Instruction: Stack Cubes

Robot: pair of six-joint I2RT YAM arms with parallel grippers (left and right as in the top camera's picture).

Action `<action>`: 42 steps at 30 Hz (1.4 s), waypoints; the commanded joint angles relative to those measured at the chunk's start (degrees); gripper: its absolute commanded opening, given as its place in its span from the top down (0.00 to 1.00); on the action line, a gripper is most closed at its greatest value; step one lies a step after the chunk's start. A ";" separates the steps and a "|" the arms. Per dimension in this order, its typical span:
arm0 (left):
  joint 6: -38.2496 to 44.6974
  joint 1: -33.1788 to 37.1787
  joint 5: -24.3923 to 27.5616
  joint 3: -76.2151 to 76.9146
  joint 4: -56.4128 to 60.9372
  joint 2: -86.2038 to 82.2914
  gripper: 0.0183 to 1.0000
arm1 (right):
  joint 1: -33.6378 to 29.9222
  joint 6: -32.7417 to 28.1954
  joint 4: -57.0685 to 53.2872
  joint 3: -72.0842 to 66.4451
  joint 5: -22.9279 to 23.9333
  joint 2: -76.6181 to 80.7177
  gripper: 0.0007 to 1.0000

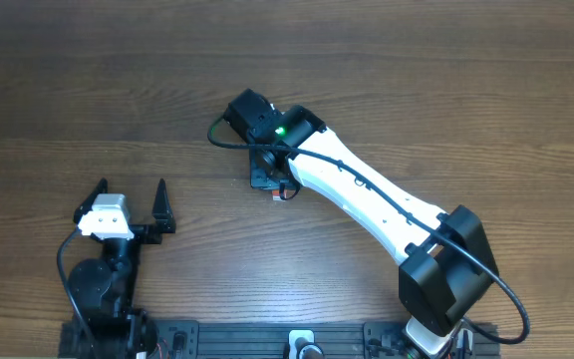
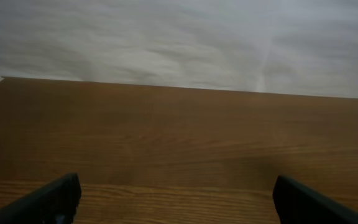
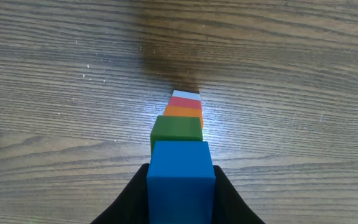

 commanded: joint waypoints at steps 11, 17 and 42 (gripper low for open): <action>0.68 0.28 0.55 -0.37 -0.09 -0.46 0.00 | 0.42 0.55 -0.02 1.36 -0.52 0.50 0.99; 0.68 0.28 0.52 -0.37 -0.09 -0.46 0.00 | 0.26 0.55 -0.42 1.68 -0.52 0.50 0.99; 0.68 0.28 0.55 -0.37 -0.09 -0.46 0.00 | 0.20 0.59 -1.22 2.54 0.79 2.03 0.99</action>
